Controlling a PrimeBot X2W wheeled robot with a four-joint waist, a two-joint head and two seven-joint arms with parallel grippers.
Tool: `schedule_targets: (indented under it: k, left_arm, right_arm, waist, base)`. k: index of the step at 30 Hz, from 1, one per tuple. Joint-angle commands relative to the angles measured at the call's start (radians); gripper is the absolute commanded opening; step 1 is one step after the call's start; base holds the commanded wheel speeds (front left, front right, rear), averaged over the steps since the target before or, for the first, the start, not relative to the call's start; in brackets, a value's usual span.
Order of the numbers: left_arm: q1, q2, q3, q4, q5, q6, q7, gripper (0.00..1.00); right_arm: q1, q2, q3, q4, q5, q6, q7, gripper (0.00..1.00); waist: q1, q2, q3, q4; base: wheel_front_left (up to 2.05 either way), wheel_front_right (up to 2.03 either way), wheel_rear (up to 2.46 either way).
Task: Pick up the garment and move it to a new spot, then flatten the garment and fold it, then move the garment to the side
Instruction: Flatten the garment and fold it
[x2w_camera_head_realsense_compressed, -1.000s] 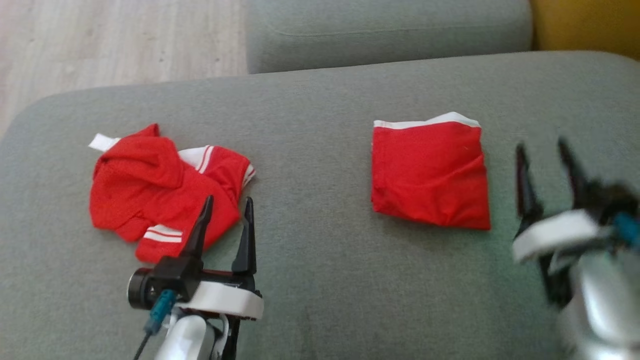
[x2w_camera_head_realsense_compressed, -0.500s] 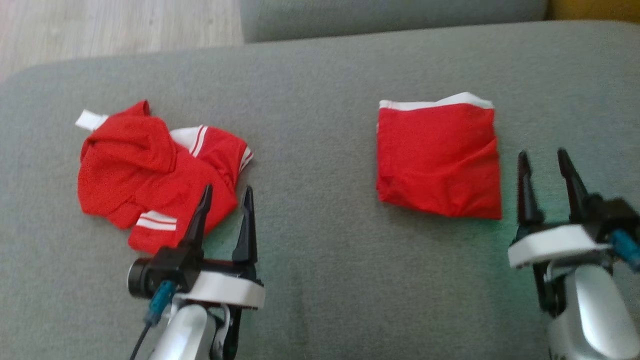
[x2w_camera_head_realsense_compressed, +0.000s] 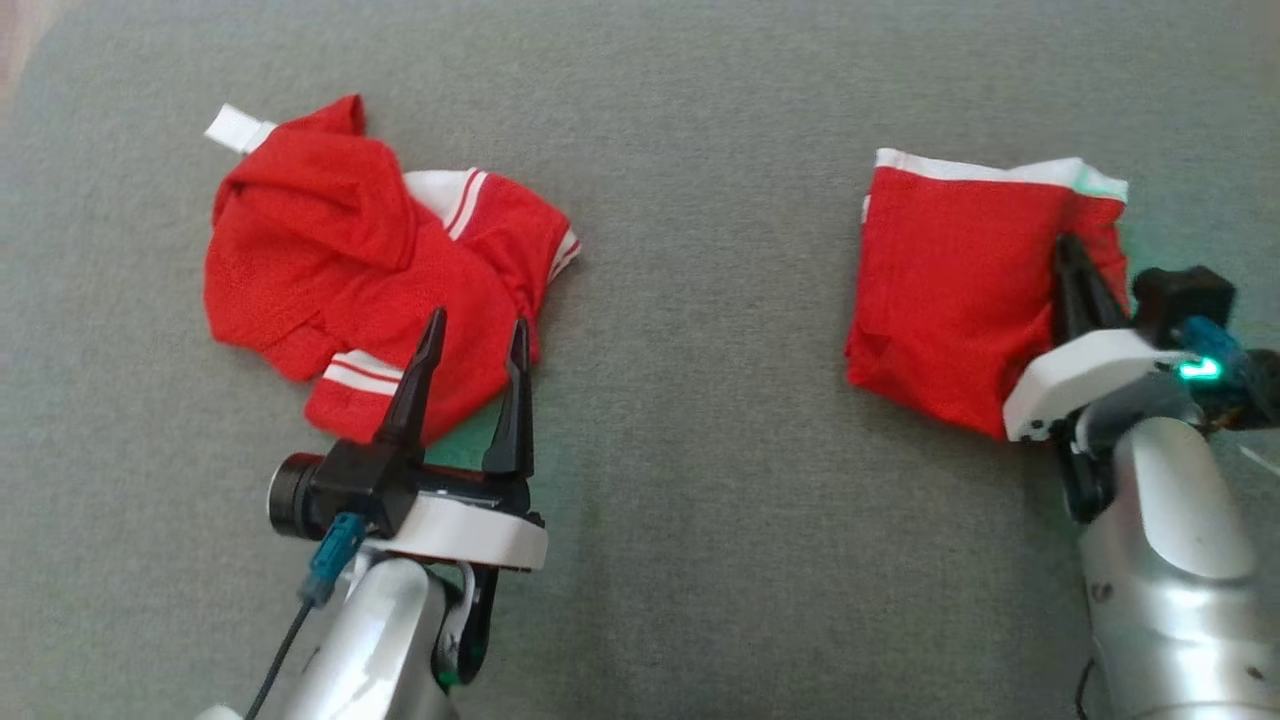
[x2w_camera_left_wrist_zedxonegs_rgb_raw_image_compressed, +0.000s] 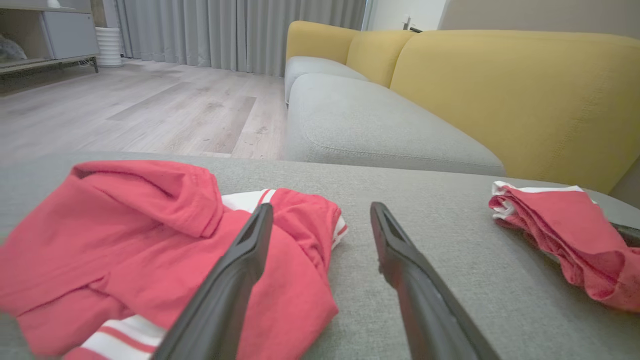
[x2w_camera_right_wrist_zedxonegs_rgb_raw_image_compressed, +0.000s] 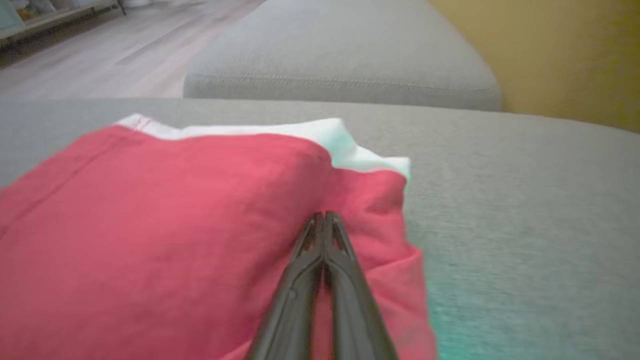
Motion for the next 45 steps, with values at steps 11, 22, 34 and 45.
schedule_targets:
  k: [11,22,34,45]
  left_arm:
    - [-0.036,0.005,0.007,-0.014,-0.013,0.014,-0.010,1.00]
    - [-0.031,0.005,-0.003,-0.018,-0.023,0.020,-0.010,1.00]
    - [-0.025,0.005,0.001,-0.017,-0.024,0.020,-0.010,1.00]
    - [-0.004,0.005,0.006,-0.015,-0.027,0.023,-0.010,1.00]
  right_arm:
    - [-0.176,0.000,-0.026,0.181,-0.165,-0.002,-0.105,0.00]
    - [-0.195,0.000,0.078,0.274,-0.084,-0.002,-0.132,0.00]
    - [-0.213,0.000,0.240,0.303,0.024,-0.002,-0.148,0.00]
    - [-0.181,0.000,0.373,0.322,0.136,-0.002,-0.149,0.00]
  waist:
    - [-0.0002,0.0000,-0.007,0.024]
    - [-0.0002,0.0000,-0.006,0.031]
    - [-0.0002,0.0000,-0.026,0.043]
    - [-0.0002,0.0000,-0.065,0.025]
  base:
    - [0.00,0.00,0.00]
    - [0.00,0.00,0.00]
    - [0.00,0.00,0.00]
    - [0.00,0.00,0.00]
